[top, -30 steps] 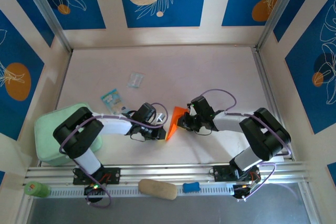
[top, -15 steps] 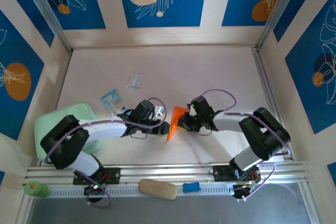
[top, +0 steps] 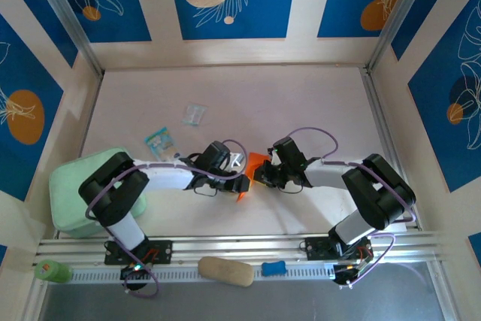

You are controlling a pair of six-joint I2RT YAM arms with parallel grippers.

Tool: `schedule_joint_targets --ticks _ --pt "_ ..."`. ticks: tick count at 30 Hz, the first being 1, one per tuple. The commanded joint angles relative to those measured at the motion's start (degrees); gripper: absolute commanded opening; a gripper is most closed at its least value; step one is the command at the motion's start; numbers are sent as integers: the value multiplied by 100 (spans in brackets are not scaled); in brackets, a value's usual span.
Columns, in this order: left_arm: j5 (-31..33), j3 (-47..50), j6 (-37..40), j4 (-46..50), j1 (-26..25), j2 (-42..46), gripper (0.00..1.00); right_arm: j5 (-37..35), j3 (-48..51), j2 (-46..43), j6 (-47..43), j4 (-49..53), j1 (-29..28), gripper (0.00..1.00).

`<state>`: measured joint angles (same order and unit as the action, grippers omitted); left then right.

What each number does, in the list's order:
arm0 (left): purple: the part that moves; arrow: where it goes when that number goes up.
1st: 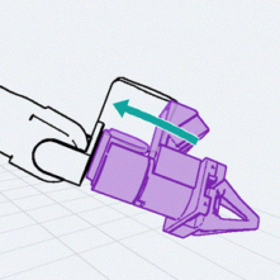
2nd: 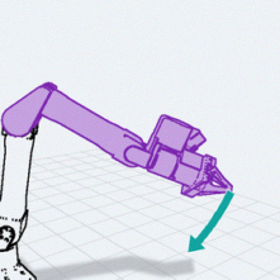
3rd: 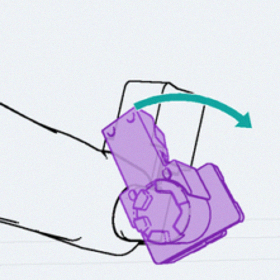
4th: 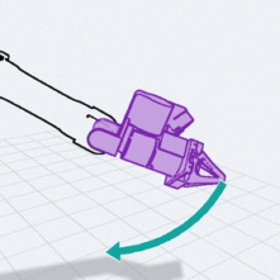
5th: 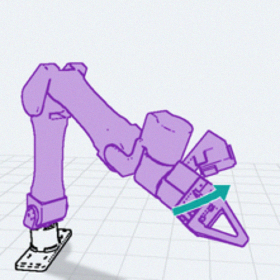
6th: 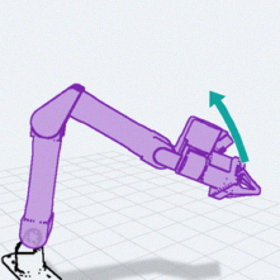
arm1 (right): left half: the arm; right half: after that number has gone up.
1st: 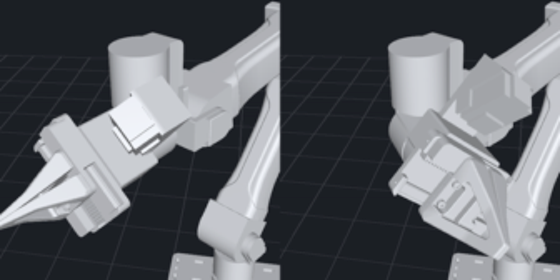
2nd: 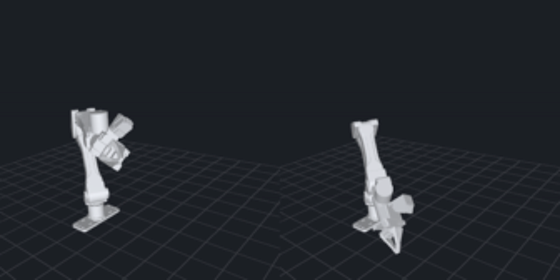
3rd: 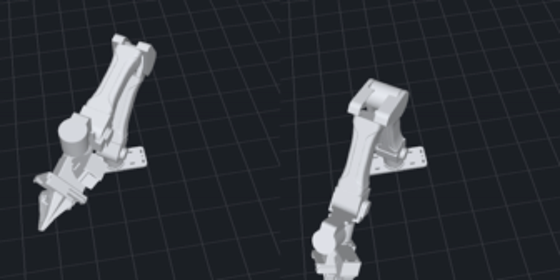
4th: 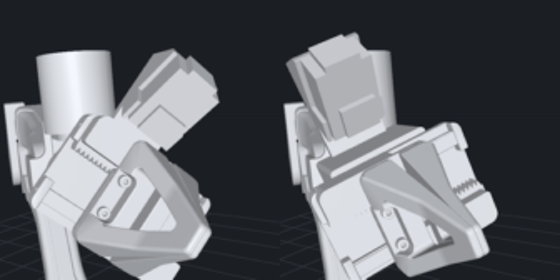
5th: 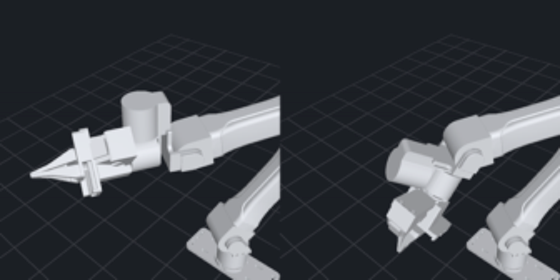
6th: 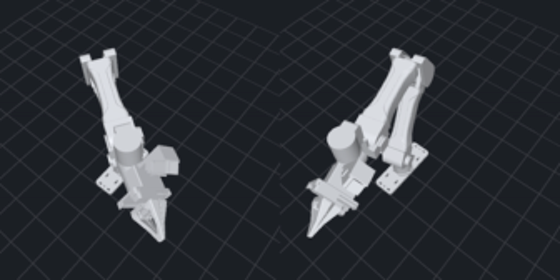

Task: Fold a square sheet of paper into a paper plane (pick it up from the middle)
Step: Perform the fifth fold on the wing at the bottom-center of the table.

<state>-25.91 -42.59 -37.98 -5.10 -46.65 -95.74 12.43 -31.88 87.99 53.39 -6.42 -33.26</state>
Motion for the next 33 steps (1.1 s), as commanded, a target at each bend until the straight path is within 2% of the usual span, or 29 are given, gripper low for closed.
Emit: schedule_joint_targets --ticks 1,7,13,18,22,25,33 --pt "3 -281 265 314 -28 -251 37 67 -125 -52 -3 64 38 15" --pt "187 -366 366 614 -28 -621 18 -17 -193 -343 -115 336 119 15" --pt "295 -298 354 675 -37 -785 10 -40 -231 -567 -326 471 302 16" --pt "288 -276 350 648 -39 -832 9 353 -370 -276 -451 173 240 16" --pt "258 -294 360 665 -40 -799 11 245 -557 -283 -484 301 84 16" --pt "195 -281 350 585 -41 -729 18 222 -648 -359 -502 376 -7 17" --pt "56 -224 307 335 -38 -402 24 -81 -702 137 -426 661 35 15"
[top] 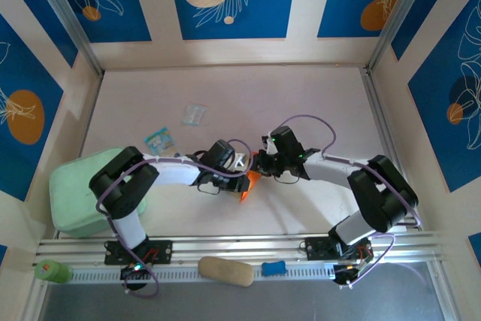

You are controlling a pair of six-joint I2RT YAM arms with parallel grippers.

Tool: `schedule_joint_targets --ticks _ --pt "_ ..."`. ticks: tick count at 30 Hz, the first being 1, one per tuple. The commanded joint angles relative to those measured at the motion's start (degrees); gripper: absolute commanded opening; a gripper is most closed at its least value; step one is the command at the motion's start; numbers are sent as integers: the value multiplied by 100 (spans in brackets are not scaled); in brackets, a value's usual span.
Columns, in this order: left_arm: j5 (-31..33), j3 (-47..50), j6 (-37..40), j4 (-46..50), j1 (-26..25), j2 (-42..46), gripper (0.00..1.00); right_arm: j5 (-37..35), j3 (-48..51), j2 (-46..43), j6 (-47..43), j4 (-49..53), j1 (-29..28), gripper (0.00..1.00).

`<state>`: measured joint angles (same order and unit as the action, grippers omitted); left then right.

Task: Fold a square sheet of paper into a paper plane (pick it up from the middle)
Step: Perform the fifth fold on the wing at the bottom-center of the table.

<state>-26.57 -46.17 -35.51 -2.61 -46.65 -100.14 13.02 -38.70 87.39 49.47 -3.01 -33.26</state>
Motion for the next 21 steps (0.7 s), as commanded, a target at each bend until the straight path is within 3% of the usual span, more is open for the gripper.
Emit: schedule_joint_targets --ticks 1,15,21 --pt "146 158 54 92 -43 99 25 -124 38 247 -10 277 55 14" --pt "-117 503 -46 -346 -41 519 23 18 227 538 80 -101 161 14" --pt "-175 647 -126 -381 -34 590 12 -9 282 519 79 -104 161 14"
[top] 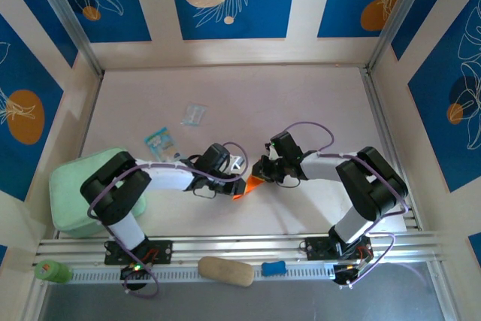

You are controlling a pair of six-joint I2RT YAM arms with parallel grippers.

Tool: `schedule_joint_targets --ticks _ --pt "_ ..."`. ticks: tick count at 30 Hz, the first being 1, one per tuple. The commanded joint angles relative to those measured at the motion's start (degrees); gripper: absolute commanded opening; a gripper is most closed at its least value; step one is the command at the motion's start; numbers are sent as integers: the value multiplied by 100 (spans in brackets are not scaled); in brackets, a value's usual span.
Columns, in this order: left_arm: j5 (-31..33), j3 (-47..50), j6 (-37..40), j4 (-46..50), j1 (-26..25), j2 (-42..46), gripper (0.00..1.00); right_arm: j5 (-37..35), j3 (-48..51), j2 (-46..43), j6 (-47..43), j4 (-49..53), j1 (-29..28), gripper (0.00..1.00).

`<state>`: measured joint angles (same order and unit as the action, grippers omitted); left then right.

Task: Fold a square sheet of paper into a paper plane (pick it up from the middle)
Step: Perform the fifth fold on the wing at the bottom-center of the table.

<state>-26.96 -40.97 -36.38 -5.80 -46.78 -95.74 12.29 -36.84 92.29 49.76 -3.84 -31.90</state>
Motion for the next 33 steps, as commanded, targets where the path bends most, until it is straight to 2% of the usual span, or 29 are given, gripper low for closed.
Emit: schedule_joint_targets --ticks 1,8,15,21,28,31,33 --pt "-142 176 -66 -53 -15 169 10 63 110 35 47 -37 26 14" --pt "-225 398 -121 183 -24 228 8 65 212 57 47 -111 35 14" --pt "-198 633 -112 362 -31 353 13 88 184 70 18 -81 52 14" --pt "-125 825 -131 390 -26 683 11 110 190 77 21 -133 52 14" --pt "600 662 -20 907 -15 1596 27 159 195 5 1 -135 52 14" --pt "789 435 39 963 -12 1679 37 137 209 -36 3 -120 55 14" --pt "660 239 107 894 -11 1515 37 138 227 -60 8 -126 52 14"
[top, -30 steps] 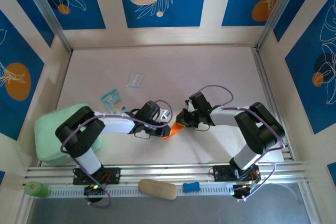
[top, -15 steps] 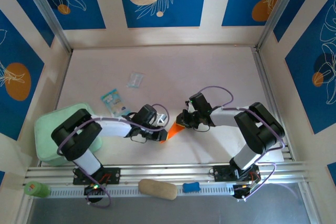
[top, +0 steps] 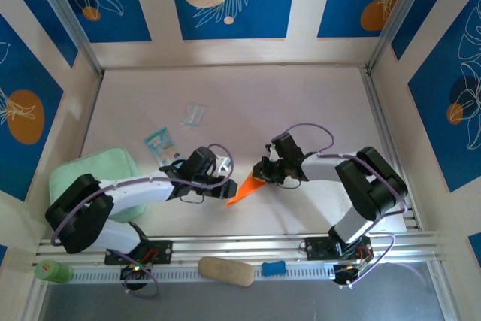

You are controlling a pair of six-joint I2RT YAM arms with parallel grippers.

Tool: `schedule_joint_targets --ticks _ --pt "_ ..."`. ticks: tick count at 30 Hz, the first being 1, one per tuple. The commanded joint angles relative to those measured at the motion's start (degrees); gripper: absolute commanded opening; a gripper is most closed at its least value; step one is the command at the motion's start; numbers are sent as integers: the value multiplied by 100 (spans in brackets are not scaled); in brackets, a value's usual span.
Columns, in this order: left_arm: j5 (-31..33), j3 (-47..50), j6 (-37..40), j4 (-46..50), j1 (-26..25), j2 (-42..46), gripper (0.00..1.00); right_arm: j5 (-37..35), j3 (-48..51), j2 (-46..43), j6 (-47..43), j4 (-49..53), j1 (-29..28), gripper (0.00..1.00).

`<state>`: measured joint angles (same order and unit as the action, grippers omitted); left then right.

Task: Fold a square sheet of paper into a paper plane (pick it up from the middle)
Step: Perform the fifth fold on the wing at the bottom-center of the table.

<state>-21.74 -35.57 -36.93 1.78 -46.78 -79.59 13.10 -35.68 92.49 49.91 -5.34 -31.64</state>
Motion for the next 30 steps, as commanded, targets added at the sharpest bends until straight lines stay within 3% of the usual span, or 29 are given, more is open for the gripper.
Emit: schedule_joint_targets --ticks 1,10,21,30 --pt "35 -425 184 109 -10 -240 37 55 115 -90 4 21 26 14" --pt "-156 -1092 416 80 -15 -1409 36 57 171 -228 19 42 26 14" --pt "41 -949 467 239 -238 -2181 9 69 137 -655 -2 229 52 16" --pt "240 -811 347 279 -375 -2306 7 179 230 -905 -129 395 -6 15"
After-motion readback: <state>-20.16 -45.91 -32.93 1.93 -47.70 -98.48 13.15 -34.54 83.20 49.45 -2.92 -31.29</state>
